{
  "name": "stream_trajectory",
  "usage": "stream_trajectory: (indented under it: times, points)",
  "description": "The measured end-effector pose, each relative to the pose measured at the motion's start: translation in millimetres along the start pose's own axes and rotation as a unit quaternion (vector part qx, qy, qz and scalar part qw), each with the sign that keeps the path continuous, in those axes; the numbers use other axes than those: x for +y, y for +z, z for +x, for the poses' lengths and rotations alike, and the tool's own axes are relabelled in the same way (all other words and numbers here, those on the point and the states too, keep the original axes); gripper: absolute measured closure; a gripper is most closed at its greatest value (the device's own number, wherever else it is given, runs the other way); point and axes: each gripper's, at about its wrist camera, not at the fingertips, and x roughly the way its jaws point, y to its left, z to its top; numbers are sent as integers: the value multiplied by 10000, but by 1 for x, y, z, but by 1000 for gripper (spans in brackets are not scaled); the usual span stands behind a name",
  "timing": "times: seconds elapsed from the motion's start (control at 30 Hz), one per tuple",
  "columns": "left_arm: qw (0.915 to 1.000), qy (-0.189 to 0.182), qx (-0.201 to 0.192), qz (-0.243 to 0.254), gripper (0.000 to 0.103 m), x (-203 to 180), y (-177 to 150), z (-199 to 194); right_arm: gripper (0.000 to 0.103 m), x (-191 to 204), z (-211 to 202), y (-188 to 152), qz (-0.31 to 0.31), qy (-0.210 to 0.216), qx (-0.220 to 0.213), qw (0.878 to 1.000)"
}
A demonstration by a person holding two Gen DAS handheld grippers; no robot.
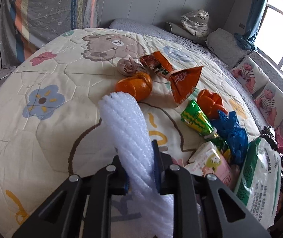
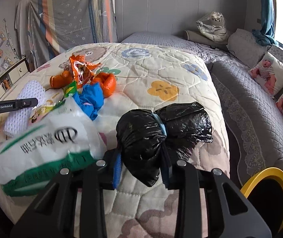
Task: Collect trash
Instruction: 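Grasp the black bag with the right tool while the left grasps the white mesh sleeve, then carry the black bag and white mesh sleeve over the bin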
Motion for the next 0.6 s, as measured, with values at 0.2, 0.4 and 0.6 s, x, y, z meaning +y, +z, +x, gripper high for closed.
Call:
stream_trajectory:
  times: [0.2, 0.4, 0.6]
  points:
    - [9991, 51, -398, -123, 87, 11, 9, -28, 74, -9, -16, 17, 12, -238, -407, 9989]
    - [9976, 195, -655, -123, 87, 17, 15, -47, 74, -10, -26, 24, -42, -315, -577, 9978]
    - [9962, 233, -828, -103, 87, 14, 20, -58, 74, -7, -34, 28, -42, -284, -692, 9972]
